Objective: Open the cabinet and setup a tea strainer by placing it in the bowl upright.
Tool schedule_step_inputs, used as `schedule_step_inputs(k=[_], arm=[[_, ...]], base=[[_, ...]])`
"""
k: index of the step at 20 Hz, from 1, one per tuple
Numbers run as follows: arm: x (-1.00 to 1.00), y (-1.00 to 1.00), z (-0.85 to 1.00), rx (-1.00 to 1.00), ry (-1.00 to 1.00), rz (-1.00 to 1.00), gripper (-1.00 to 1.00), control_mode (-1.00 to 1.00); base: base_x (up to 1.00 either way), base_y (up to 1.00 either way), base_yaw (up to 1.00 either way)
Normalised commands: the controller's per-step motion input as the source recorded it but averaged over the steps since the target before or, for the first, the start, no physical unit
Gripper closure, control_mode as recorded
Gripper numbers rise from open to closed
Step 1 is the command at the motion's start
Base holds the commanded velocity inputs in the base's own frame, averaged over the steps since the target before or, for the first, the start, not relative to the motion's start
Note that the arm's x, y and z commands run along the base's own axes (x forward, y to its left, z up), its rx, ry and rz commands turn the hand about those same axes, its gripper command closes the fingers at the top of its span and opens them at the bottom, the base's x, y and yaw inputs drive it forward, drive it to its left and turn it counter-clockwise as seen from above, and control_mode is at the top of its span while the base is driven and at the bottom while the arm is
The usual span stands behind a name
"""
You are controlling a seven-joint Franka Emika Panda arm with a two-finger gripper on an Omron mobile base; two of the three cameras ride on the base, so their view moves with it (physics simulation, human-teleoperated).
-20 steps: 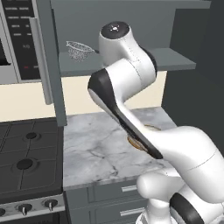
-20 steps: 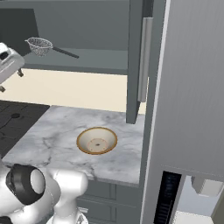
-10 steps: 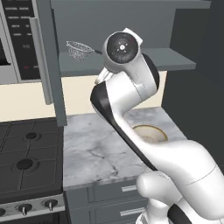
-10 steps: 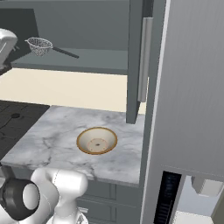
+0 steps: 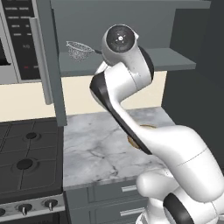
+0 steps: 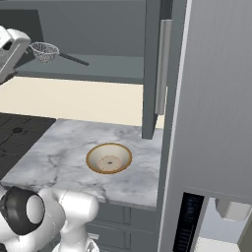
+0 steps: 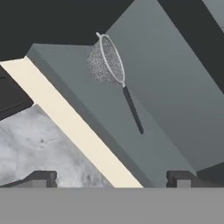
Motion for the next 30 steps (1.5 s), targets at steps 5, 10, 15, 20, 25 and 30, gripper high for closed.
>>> schedule_step_inputs(k=[5,10,15,20,25,30], arm=[[0.54,0.09,0.0,0.0,0.08,0.09,-1.0,-1.0],[0.54,0.15,0.0,0.0,0.07,0.12,-1.0,-1.0],[0.43,0.22,0.0,0.0,0.07,0.15,-1.0,-1.0],[0.35,0.24,-0.05,0.0,0.1,0.12,-1.0,-1.0],[0.29,0.18,-0.07,-0.01,0.02,0.04,-1.0,-1.0],[0.36,0.12,-0.07,0.0,0.01,0.01,-1.0,-1.0]], base=[[0.0,0.0,0.0],[0.0,0.0,0.0],[0.0,0.0,0.0],[0.0,0.0,0.0],[0.0,0.0,0.0],[0.0,0.0,0.0]])
